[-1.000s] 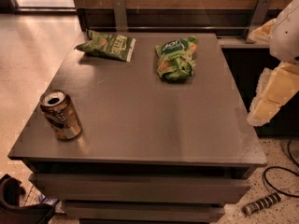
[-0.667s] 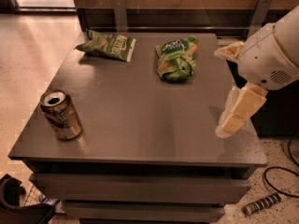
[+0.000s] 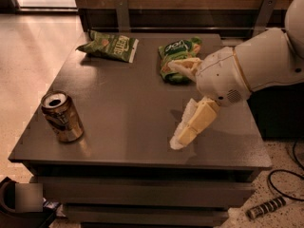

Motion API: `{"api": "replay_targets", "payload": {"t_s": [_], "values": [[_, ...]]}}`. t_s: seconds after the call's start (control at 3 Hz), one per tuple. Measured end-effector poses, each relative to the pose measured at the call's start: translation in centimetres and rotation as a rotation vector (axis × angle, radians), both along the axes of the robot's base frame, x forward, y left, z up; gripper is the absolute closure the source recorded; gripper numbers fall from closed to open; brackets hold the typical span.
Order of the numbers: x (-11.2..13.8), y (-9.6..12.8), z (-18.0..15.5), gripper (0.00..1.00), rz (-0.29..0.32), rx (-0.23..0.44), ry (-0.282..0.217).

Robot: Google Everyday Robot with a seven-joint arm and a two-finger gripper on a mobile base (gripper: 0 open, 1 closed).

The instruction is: Pick orange can

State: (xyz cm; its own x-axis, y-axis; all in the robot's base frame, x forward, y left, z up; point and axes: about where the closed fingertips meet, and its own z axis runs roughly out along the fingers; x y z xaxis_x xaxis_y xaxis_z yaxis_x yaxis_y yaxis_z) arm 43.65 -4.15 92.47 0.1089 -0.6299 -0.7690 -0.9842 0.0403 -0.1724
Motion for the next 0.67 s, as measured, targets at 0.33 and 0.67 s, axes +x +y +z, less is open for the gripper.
{"api": "replay_targets", "payload": {"t_s": [0.33, 0.67], "values": [[-0.44, 4.09, 0.18, 0.00, 0.050, 0.119, 0.017], [-0.27, 4.42, 0.09, 0.00, 0.048, 0.127, 0.015]]}}
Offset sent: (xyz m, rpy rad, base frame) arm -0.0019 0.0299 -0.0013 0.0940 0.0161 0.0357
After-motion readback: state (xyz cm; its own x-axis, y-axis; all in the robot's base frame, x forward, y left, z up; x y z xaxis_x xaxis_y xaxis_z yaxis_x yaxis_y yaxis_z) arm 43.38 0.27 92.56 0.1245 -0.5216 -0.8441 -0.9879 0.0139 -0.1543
